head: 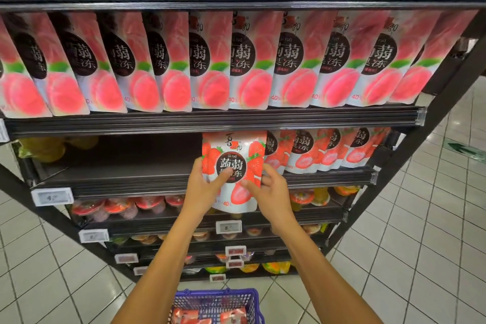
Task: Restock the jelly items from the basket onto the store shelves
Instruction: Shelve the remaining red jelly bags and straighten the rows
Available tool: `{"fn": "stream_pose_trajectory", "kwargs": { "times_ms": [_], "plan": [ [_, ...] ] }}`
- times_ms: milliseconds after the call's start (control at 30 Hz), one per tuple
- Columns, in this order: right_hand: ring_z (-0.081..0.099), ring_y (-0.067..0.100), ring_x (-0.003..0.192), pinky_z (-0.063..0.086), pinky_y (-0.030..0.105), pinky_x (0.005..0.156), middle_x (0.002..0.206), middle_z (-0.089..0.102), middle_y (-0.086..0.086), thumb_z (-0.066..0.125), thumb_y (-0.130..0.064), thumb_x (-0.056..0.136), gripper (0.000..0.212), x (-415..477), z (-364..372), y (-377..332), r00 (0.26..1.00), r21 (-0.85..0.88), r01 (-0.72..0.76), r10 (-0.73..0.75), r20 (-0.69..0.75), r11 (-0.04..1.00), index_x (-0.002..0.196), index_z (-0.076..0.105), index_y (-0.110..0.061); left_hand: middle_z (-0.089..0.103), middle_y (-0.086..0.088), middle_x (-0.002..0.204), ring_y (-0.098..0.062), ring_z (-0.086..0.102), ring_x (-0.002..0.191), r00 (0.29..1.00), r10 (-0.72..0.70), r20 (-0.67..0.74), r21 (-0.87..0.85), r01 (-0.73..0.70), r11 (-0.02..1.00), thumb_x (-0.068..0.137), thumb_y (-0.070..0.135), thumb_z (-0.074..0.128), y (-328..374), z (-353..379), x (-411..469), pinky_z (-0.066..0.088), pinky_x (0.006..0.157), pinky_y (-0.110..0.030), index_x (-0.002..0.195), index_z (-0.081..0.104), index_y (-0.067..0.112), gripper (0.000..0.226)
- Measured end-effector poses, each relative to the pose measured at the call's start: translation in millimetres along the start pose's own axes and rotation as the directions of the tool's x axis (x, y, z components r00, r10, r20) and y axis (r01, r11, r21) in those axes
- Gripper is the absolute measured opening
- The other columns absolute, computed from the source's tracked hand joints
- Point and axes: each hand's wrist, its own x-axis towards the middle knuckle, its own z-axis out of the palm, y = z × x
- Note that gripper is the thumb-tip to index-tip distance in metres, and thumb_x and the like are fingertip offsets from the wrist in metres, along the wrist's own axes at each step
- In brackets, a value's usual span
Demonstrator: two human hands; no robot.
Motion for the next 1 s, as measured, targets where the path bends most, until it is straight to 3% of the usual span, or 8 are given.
{"fn": "stream_pose_trajectory", "kwargs": {
  "times_ms": [167, 267, 300, 400, 467, 600, 733, 1000],
  "plan": [
    [0.068, 0.017, 0.105, 0.054, 0.042, 0.095, 0.111, 0.072, 0.006, 0.071, -0.011, 0.088, 0.035, 18.7, 9.4, 3.7, 0.988, -0.028, -0.036, 0.032, -0.152, 0.999, 0.122, 0.061, -0.011, 0.046, 0.011, 0.124, -0.003, 0.049, 0.108, 0.965, 0.134, -0.224, 0.14, -0.104, 0.985, 0.092, 0.025, 0.065, -3.6, 9.1, -11.5, 0.046, 0.091, -0.02, 0.129, 0.046, 0.027, 0.041],
    [0.064, 0.024, 0.112, 0.05, 0.045, 0.099, 0.117, 0.068, 0.015, 0.068, -0.01, 0.09, 0.037, 32.4, 15.6, 6.0, 0.972, -0.053, -0.034, 0.021, -0.232, 0.998, 0.126, 0.058, -0.006, 0.047, 0.018, 0.119, -0.006, 0.052, 0.111, 0.973, 0.205, -0.104, 0.217, -0.179, 0.96, 0.095, 0.021, 0.06, -8.4, 19.3, -18.8, 0.047, 0.095, -0.027, 0.125, 0.051, 0.033, 0.033],
    [0.065, 0.021, 0.108, 0.052, 0.04, 0.097, 0.113, 0.069, 0.011, 0.066, -0.009, 0.091, 0.031, 35.6, 18.2, 5.7, 0.97, -0.058, -0.005, -0.009, -0.244, 0.998, 0.121, 0.061, -0.008, 0.047, 0.018, 0.123, -0.006, 0.052, 0.115, 0.979, 0.196, -0.051, 0.226, -0.18, 0.957, 0.095, 0.02, 0.059, -9.7, 22.2, -18.6, 0.046, 0.098, -0.028, 0.128, 0.052, 0.032, 0.036],
    [0.059, -0.015, 0.1, 0.046, 0.006, 0.084, 0.103, 0.065, -0.024, 0.061, -0.002, 0.093, 0.032, 41.4, 24.4, 3.3, 0.959, -0.104, 0.077, -0.102, -0.266, 0.992, 0.113, 0.062, -0.027, 0.044, 0.014, 0.133, -0.003, 0.051, 0.121, 0.989, 0.142, 0.037, 0.188, -0.147, 0.971, 0.097, 0.02, 0.058, -8.0, 29.4, -14.3, 0.044, 0.103, -0.024, 0.136, 0.046, 0.033, 0.043],
    [0.053, -0.028, 0.088, 0.04, -0.004, 0.073, 0.09, 0.057, -0.031, 0.057, 0.0, 0.094, 0.032, 43.5, 26.4, 8.6, 0.956, -0.16, 0.094, -0.133, -0.26, 0.983, 0.111, 0.059, -0.027, 0.044, 0.012, 0.135, -0.001, 0.05, 0.121, 0.99, 0.132, 0.047, 0.178, -0.138, 0.974, 0.097, 0.017, 0.058, -6.0, 32.8, -12.0, 0.043, 0.104, -0.023, 0.135, 0.042, 0.037, 0.046],
    [0.059, -0.011, 0.076, 0.045, 0.009, 0.068, 0.08, 0.06, -0.02, 0.057, -0.009, 0.096, 0.024, 37.3, 23.3, 17.7, 0.944, -0.285, 0.131, -0.207, -0.258, 0.95, 0.117, 0.057, -0.021, 0.044, 0.014, 0.134, -0.002, 0.051, 0.12, 0.994, 0.093, 0.052, 0.159, -0.1, 0.982, 0.096, 0.013, 0.057, -7.9, 33.3, -9.0, 0.046, 0.102, -0.024, 0.138, 0.043, 0.035, 0.05],
    [0.062, -0.004, 0.084, 0.047, 0.008, 0.072, 0.091, 0.063, -0.022, 0.066, -0.012, 0.091, 0.029, 30.8, 16.7, 23.3, 0.929, -0.332, 0.128, -0.23, -0.289, 0.935, 0.112, 0.06, -0.031, 0.048, 0.007, 0.14, -0.003, 0.051, 0.122, 0.994, 0.069, 0.083, 0.14, -0.08, 0.987, 0.096, 0.01, 0.056, -9.3, 33.1, -7.4, 0.044, 0.089, -0.005, 0.141, 0.045, 0.026, 0.049],
    [0.061, 0.001, 0.071, 0.044, 0.005, 0.064, 0.079, 0.064, -0.012, 0.069, -0.016, 0.09, 0.017, 31.0, 9.0, 42.2, 0.906, -0.375, -0.002, -0.156, -0.392, 0.927, 0.106, 0.066, -0.018, 0.045, 0.011, 0.135, -0.002, 0.05, 0.12, 0.996, 0.041, 0.083, 0.089, -0.048, 0.995, 0.096, 0.008, 0.055, -7.6, 40.4, -7.9, 0.042, 0.085, -0.001, 0.137, 0.049, 0.025, 0.046]
  ]
}}
